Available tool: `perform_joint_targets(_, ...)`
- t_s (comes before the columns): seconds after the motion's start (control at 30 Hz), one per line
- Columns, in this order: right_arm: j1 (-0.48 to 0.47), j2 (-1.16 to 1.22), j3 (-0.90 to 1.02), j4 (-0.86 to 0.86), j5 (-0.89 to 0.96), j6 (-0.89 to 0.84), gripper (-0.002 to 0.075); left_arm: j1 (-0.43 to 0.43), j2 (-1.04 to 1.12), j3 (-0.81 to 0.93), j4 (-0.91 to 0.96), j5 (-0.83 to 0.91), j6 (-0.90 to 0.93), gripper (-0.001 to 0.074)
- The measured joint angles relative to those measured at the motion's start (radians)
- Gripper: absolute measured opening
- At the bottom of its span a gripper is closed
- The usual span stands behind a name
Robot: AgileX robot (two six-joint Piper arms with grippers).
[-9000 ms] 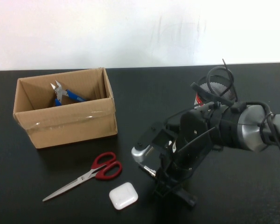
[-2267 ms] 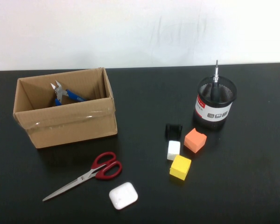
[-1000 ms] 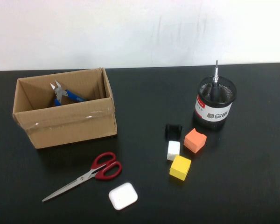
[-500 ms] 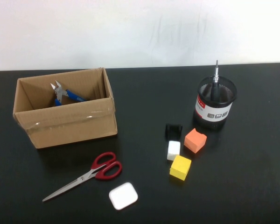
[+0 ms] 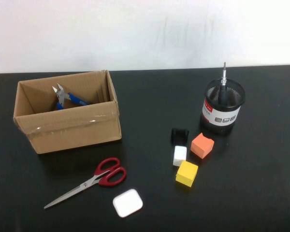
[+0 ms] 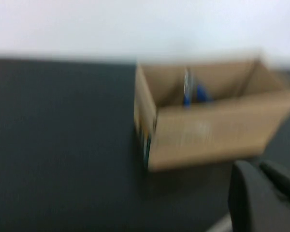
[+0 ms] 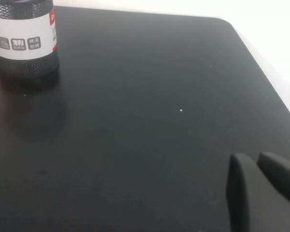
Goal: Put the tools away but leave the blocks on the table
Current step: Pick up the scissors from the table
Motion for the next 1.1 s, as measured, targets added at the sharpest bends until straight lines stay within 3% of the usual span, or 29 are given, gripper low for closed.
perform_joint_targets(0.37,0.0,0.0,0.0,0.0,0.0,0.0,-0.0008,0.0,0.38,-0.205,-0.098,0.33,0.42,-0.0004)
perform_joint_targets(0.53,0.0,0.0,0.0,0.0,0.0,0.0,-0.0008,-0.006,0.52,-0.248,-0.173,0.351,0.543,-0.0004)
perform_joint_targets(0.73,0.0,0.0,0.0,0.0,0.0,0.0,-0.0008,-0.116,0.686,-0.28,-0.182,0.368,0.71,-0.0004)
perform_joint_targets(0.93,0.0,0.0,0.0,0.0,0.0,0.002,-0.0008,-0.199,0.833,-0.307,-0.174,0.318,0.745,-0.0003)
perform_joint_targets(1.03,0.0,0.0,0.0,0.0,0.0,0.002,-0.0008,-0.227,0.899,-0.324,-0.164,0.289,0.754,0.0033)
perform_joint_targets(1.1,0.0,0.0,0.0,0.0,0.0,0.002,-0.0008,-0.243,0.937,-0.332,-0.158,0.272,0.758,0.0099)
